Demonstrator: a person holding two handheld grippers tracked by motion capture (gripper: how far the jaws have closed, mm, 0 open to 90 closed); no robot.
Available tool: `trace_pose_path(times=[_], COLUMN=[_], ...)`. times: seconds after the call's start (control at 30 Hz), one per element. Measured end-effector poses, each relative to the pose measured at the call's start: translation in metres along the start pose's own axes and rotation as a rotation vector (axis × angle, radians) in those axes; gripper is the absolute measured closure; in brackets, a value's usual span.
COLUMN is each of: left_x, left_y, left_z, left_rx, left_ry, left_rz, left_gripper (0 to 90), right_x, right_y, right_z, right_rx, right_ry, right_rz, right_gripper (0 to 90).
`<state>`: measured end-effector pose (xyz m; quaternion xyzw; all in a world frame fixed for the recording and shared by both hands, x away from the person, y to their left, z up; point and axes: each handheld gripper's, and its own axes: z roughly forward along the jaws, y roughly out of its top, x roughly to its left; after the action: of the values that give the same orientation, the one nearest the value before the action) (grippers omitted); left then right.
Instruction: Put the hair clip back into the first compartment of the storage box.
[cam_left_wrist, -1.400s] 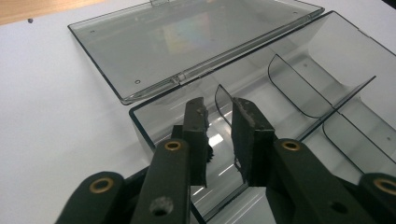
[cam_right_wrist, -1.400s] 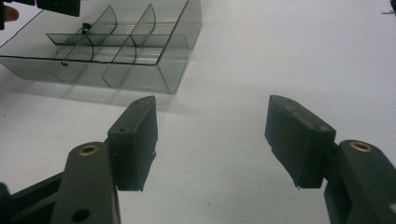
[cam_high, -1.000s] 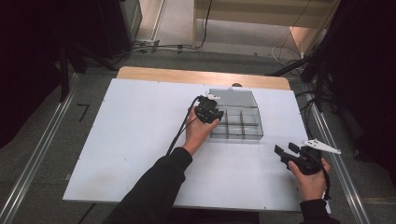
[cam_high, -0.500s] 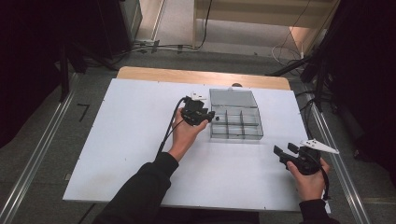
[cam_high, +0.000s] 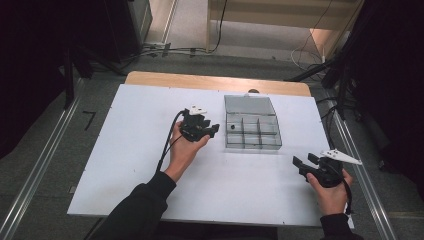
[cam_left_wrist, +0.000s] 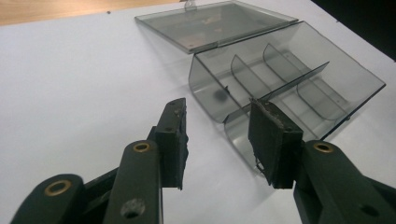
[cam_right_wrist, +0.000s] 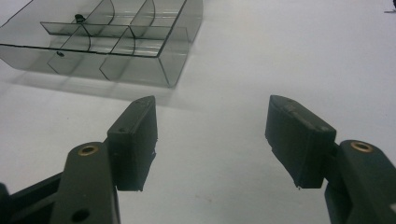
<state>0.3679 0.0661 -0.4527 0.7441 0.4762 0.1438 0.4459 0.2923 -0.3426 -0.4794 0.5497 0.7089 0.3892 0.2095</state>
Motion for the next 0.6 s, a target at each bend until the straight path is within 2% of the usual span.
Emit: trace_pose_path(times=[0.33, 0.6], left_x=[0.016, 0.025], left_y=[-0.017, -0.024], left_z=[-0.022, -0.031], left_rx=[-0.013, -0.018], left_ry=[0.005, 0.017], left_rz=[-0.033, -0.042], left_gripper=[55.3, 54.0], right_x=[0.004, 0.004], right_y=[0.000, 0.000], right_z=[0.001, 0.002], right_rx=[0.007, 0.011], right_ry=[-0.004, -0.006], right_rz=[-0.008, -0.008], right_gripper=[32.3, 32.3])
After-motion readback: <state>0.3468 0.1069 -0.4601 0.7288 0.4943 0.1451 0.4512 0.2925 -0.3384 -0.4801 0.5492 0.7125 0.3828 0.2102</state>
